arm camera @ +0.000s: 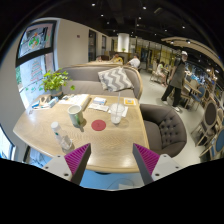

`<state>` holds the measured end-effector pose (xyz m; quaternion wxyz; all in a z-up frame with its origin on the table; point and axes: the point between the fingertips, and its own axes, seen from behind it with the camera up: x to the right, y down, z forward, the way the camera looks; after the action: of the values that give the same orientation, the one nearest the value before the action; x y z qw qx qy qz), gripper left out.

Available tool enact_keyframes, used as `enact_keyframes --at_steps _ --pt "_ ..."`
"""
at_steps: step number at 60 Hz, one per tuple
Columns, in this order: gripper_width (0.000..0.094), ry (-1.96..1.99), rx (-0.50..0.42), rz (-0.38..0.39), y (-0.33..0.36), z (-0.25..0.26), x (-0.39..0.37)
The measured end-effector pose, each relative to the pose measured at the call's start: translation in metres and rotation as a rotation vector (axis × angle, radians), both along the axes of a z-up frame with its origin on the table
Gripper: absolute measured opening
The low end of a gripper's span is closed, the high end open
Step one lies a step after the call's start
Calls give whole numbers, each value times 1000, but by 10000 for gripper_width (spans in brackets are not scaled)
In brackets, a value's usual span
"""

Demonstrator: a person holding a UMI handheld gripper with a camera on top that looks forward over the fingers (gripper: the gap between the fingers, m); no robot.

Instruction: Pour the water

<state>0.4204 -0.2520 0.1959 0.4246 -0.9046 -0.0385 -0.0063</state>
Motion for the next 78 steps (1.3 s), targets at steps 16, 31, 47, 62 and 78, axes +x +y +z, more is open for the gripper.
enact_keyframes --at_steps 16,31,47,62,78 --pt "854 11 -41 2 -25 -43 -60" --pt "856 87 -61 12 -30 -93 -174" --pt "860 98 75 -47 50 -129 -234" --pt "708 64 135 -83 110 -162 -240" --pt "436 58 149 -93 121 -173 -242"
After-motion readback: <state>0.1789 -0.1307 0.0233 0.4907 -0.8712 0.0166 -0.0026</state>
